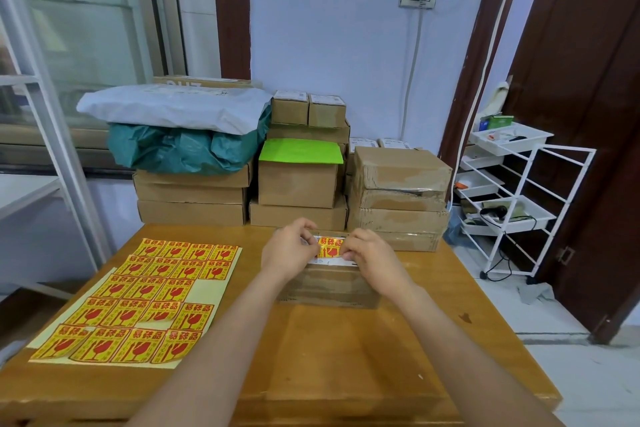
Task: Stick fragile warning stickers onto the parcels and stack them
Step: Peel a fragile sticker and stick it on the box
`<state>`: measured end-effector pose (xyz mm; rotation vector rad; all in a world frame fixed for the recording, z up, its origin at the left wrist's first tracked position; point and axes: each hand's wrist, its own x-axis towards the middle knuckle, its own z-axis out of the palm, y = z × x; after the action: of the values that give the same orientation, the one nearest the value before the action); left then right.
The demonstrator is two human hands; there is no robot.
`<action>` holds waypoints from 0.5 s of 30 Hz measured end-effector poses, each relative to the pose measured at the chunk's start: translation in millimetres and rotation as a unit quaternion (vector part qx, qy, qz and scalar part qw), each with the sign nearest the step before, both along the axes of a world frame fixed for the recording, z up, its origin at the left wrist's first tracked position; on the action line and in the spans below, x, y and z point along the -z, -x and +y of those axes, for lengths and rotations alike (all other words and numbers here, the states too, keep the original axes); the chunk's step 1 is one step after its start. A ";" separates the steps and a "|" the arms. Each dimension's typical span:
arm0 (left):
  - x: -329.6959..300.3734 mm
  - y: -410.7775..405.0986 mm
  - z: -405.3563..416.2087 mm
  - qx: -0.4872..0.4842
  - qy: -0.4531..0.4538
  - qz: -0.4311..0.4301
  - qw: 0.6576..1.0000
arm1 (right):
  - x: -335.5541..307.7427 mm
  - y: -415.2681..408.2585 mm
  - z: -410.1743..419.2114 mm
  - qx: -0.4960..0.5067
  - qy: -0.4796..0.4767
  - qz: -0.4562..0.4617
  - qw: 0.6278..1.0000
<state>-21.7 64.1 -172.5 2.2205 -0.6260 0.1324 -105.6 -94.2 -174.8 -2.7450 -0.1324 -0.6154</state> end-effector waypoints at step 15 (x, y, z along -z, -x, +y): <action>-4.0 -0.3 5.1 0.042 -0.007 0.026 0.999 | -8.1 2.0 -2.4 0.012 -0.082 0.075 0.994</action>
<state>-21.3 69.2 -168.5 2.2003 -0.6914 0.0268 -107.5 -96.6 -166.6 -2.6244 -0.0138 -0.4051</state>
